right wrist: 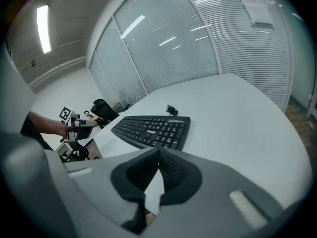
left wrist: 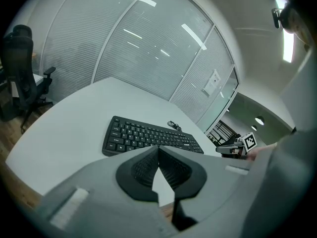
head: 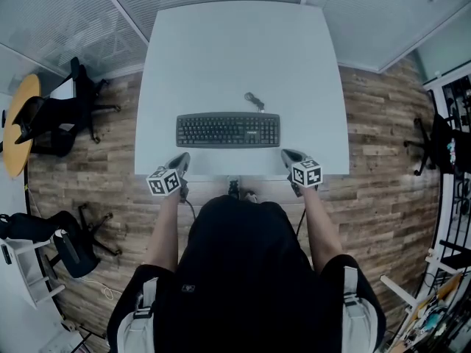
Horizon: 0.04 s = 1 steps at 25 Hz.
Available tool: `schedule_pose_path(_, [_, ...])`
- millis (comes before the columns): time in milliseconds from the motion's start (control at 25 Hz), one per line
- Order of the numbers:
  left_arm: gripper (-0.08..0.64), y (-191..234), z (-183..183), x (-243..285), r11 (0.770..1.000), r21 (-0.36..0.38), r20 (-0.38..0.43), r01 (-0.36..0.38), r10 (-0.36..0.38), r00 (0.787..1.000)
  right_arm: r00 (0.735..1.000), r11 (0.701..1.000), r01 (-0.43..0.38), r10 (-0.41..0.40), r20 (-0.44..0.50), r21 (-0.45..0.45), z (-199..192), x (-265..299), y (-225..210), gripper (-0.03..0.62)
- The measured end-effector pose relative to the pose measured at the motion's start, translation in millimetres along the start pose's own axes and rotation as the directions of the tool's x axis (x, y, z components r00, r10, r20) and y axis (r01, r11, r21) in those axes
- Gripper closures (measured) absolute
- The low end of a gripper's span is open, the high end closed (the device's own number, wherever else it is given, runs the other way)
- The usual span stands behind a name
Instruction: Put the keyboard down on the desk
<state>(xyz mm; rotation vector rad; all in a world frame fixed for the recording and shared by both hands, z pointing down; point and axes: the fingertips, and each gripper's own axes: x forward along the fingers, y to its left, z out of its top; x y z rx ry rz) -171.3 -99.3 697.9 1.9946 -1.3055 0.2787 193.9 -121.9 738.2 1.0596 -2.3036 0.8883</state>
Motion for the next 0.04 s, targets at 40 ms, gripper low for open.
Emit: schedule_pose_path(40, [0.549,-1.6,-1.0,-1.8,1.0,0.002,0.0,-0.001,0.001,1.0,1.0,1.0,0.0,0.0,0.002,-0.001,-0.9,-1.6,1.5,0.591])
